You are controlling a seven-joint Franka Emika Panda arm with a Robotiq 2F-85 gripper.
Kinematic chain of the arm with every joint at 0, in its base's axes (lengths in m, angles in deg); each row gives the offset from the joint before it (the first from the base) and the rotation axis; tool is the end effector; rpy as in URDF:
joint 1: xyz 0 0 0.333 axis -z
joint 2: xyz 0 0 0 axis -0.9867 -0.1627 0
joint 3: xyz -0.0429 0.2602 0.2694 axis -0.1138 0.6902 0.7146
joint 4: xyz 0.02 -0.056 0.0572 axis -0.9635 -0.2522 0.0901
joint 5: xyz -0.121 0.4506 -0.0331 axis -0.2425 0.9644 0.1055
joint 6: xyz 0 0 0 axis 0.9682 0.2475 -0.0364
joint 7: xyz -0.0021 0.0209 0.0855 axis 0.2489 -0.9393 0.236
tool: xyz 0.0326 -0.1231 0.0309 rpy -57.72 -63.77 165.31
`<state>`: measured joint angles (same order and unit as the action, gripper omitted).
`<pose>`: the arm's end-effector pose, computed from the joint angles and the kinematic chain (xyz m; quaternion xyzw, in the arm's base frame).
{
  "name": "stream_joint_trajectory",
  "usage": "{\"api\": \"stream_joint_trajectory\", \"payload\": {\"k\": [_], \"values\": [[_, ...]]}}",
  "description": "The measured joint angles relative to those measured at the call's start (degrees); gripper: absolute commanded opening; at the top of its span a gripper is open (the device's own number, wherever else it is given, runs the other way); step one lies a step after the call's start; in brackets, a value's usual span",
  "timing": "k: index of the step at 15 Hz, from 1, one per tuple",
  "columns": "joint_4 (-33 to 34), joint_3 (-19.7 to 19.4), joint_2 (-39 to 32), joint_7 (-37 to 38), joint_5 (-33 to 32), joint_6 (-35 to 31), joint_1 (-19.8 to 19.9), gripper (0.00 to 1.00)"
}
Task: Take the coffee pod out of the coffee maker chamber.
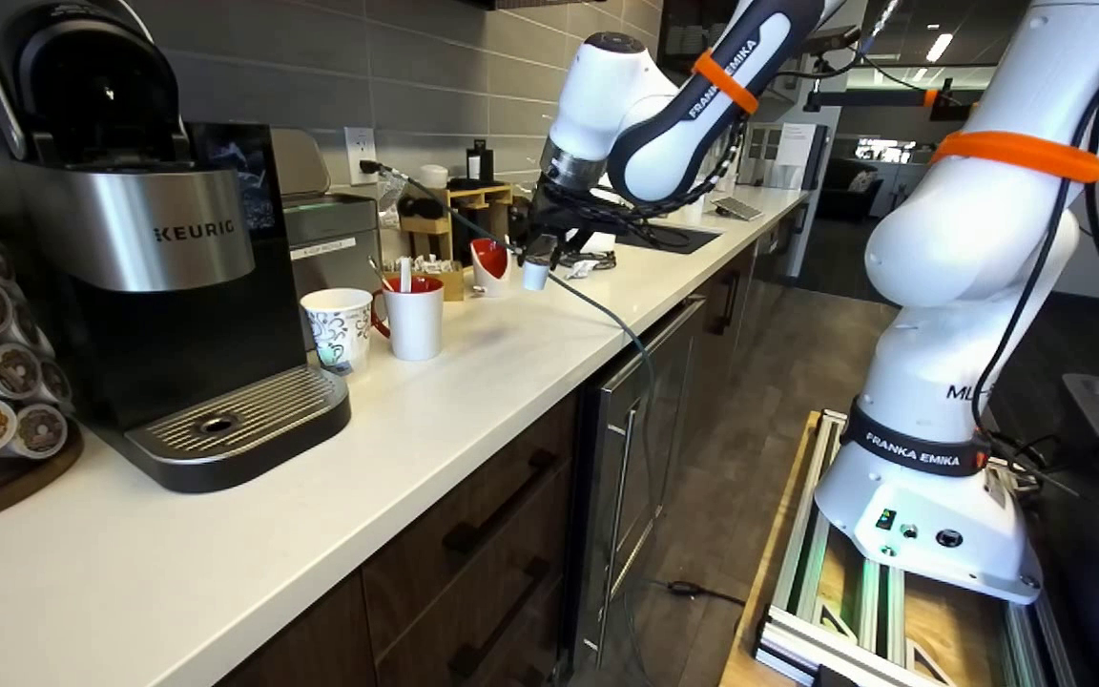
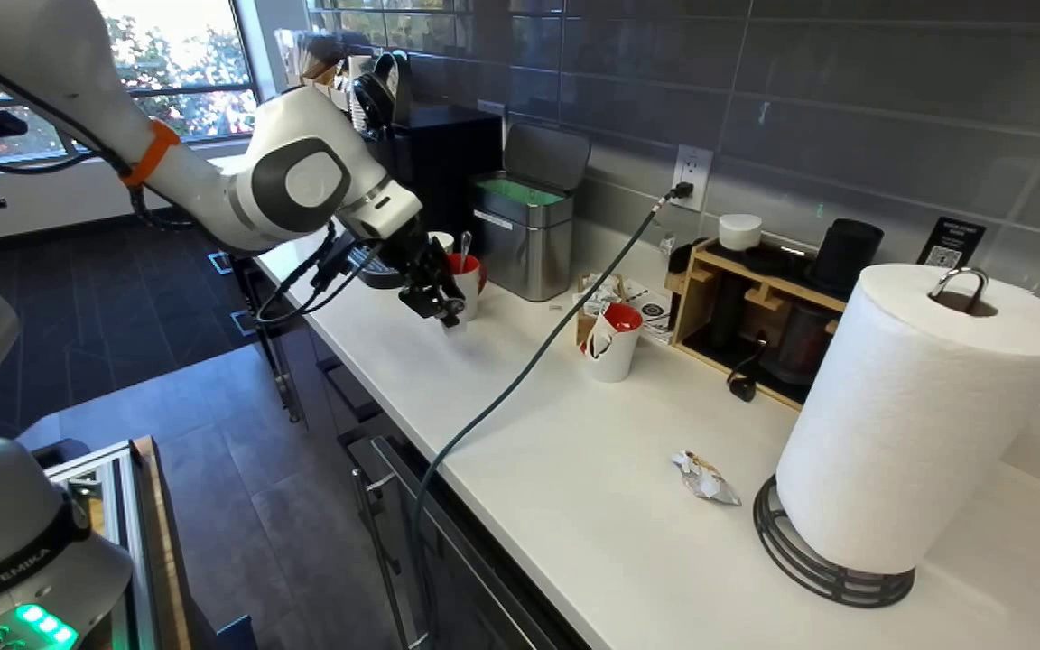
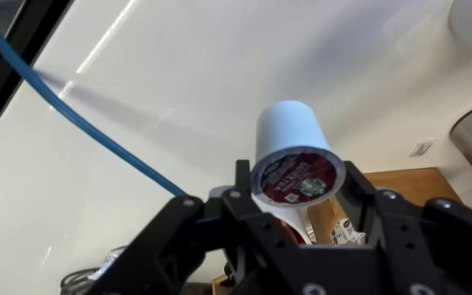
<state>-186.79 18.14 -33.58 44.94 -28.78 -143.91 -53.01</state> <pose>0.5229 0.0041 0.3511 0.8973 -0.3477 0.2705 0.0282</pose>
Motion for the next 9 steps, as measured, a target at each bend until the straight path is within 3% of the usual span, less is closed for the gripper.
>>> {"api": "stream_joint_trajectory", "payload": {"k": [4, 9], "values": [[0.2, 7.8, 0.6, 12.6, -14.6, 2.8, 5.6, 0.30], [0.7, 13.8, -1.8, 21.5, -17.6, 9.8, 5.8, 0.30]]}}
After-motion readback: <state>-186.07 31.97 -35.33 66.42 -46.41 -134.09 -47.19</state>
